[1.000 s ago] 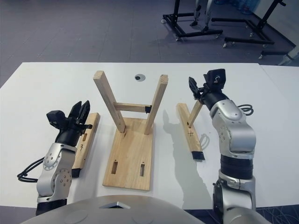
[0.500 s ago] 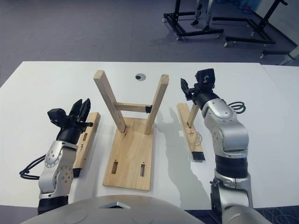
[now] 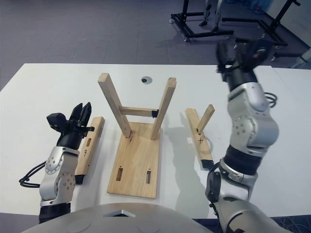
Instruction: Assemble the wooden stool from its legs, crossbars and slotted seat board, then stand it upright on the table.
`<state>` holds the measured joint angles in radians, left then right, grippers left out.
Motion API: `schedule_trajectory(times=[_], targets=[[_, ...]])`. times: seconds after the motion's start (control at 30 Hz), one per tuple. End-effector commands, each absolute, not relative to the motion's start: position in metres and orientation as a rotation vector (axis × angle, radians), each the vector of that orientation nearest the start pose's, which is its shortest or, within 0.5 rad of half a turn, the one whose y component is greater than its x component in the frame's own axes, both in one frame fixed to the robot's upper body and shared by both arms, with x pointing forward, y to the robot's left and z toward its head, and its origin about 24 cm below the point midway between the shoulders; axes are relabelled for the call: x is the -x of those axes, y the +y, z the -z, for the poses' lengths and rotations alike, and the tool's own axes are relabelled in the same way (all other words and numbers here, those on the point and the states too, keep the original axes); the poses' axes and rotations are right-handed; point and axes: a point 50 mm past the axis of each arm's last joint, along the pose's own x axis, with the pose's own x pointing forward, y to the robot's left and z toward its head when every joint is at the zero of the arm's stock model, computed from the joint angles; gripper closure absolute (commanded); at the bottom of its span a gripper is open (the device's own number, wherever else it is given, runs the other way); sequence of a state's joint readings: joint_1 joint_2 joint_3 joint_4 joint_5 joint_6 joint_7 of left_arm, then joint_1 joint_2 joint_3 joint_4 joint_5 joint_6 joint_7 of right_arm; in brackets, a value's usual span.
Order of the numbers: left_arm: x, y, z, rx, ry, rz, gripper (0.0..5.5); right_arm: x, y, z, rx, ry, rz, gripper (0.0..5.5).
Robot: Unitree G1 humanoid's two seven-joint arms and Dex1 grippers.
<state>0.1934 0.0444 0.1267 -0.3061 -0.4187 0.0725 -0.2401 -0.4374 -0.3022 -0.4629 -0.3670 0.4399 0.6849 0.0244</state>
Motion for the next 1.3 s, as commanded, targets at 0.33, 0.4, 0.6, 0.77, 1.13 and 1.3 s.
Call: schedule_trajectory(times=[0.33, 0.4, 0.6, 0.77, 1.13, 1.3], targets=[[-0.193, 0.169, -0.061, 0.364, -0.101, 0.061, 3.81, -0.174, -0.263, -0.076, -0.052, 0.355, -0.100, 1.64], [-0.192, 0.169, -0.061, 0.364, -0.097, 0.058, 3.81, -0.170, -0.252, -0.081, -0.044, 0.381, -0.140, 1.26], [-0.194, 0.167, -0.063, 0.348, -0.079, 0.106, 3.81, -0.167, -0.232, -0.067, -0.018, 0.531, -0.134, 1.17], [-0.204, 0.168, -0.067, 0.328, -0.060, 0.165, 3.81, -0.155, -0.221, -0.051, -0.045, 0.628, -0.102, 1.17], [-0.205, 0.166, -0.066, 0.335, -0.051, 0.165, 3.81, -0.164, -0.213, -0.049, 0.033, 0.710, -0.096, 2.21], [-0.205, 0.164, -0.062, 0.318, -0.038, 0.159, 3.81, -0.166, -0.221, -0.049, 0.078, 0.756, -0.088, 3.15]])
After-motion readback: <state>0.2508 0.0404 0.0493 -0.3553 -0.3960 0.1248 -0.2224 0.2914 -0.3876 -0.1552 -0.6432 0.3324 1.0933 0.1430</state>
